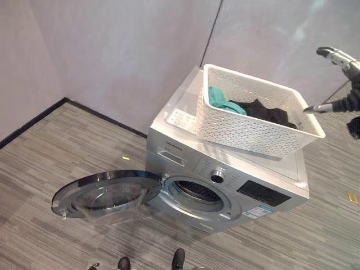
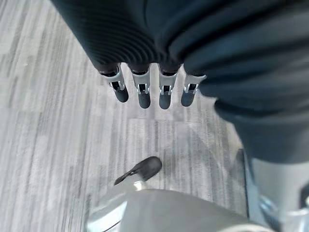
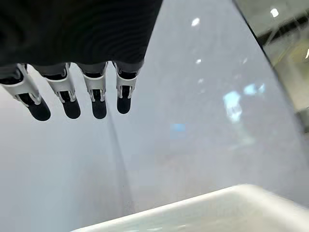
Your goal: Grab the laundry basket,head to the washer,open it,put in the laundry and shut it.
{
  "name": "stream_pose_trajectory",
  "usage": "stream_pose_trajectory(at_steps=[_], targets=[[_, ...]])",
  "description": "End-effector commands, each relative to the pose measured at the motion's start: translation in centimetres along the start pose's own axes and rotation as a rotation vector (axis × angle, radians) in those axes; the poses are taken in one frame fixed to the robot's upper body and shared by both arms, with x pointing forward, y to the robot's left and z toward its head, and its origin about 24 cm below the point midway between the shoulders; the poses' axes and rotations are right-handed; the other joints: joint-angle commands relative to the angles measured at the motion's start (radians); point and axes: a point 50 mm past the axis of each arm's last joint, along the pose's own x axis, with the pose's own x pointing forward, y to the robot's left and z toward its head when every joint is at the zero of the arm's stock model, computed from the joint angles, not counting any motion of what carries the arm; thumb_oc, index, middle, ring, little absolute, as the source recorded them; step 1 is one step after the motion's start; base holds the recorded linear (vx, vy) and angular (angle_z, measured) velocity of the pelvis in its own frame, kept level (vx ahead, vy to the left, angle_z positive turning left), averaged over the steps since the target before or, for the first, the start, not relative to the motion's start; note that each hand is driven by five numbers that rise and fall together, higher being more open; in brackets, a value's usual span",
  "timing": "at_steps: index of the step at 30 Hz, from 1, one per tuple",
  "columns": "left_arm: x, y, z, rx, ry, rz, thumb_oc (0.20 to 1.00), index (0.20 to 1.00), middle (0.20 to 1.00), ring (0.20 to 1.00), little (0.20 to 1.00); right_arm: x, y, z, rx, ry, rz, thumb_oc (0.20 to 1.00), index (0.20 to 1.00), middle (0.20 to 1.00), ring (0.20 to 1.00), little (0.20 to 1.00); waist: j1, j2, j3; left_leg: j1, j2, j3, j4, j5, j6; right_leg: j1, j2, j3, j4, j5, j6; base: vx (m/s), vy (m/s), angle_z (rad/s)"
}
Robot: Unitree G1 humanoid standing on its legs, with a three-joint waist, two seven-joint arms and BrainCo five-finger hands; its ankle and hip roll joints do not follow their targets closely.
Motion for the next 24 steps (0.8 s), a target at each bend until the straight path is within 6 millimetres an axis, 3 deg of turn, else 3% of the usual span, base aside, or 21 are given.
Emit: stream_pose_trajectory(at_steps=[1,7,9,18,24], targets=[[0.1,0.9,-0.2,0.007,0.012,0.007,1.0,1.0,1.0,1.0,1.0,1.9,-3.5,2.0,-0.103,-0.044,-0.067,1.0,1.0,1.0,1.0,1.0,0.064,-0.009,0.068,-0.044,0.069,-0.062,-0.017,0.016,-0.018,0.023,-0.064,-0.021,0.005,0.011,0.105,-0.04,0.011,0.08],[0.1,0.9,0.3,-0.026,-0.005,0.009,1.0,1.0,1.0,1.0,1.0,4.9,-3.9,1.7,-0.266,0.047,0.003,1.0,1.0,1.0,1.0,1.0,0.085,-0.011,0.095,-0.101,0.069,-0.098,-0.017,0.037,-0.022,-0.002,-0.072,-0.049,0.005,0.022,0.109,-0.02,0.007,0.18],[0.2,0.9,0.6,-0.025,-0.014,0.006,1.0,1.0,1.0,1.0,1.0,5.7,-3.9,2.5,-0.258,0.03,0.019,1.0,1.0,1.0,1.0,1.0,0.088,-0.01,0.103,-0.115,0.068,-0.108,-0.017,0.043,-0.022,-0.008,-0.073,-0.057,0.005,0.025,0.11,-0.01,0.0,0.16],[0.4,1.7,1.8,-0.051,-0.049,0.013,1.0,1.0,1.0,1.0,1.0,7.5,-2.2,3.0,-0.353,0.072,0.231,1.0,1.0,1.0,1.0,1.0,0.106,-0.019,0.128,-0.149,0.066,-0.133,-0.017,0.055,-0.024,-0.021,-0.079,-0.08,0.005,0.032,0.111,0.01,0.005,0.07],[0.4,1.8,2.2,-0.064,-0.065,0.0,1.0,1.0,1.0,1.0,1.0,7.5,-1.0,3.4,-0.342,0.069,0.341,1.0,1.0,1.0,1.0,1.0,0.106,-0.021,0.134,-0.159,0.064,-0.138,-0.017,0.058,-0.023,-0.025,-0.08,-0.086,0.005,0.031,0.111,0.01,0.005,0.02]])
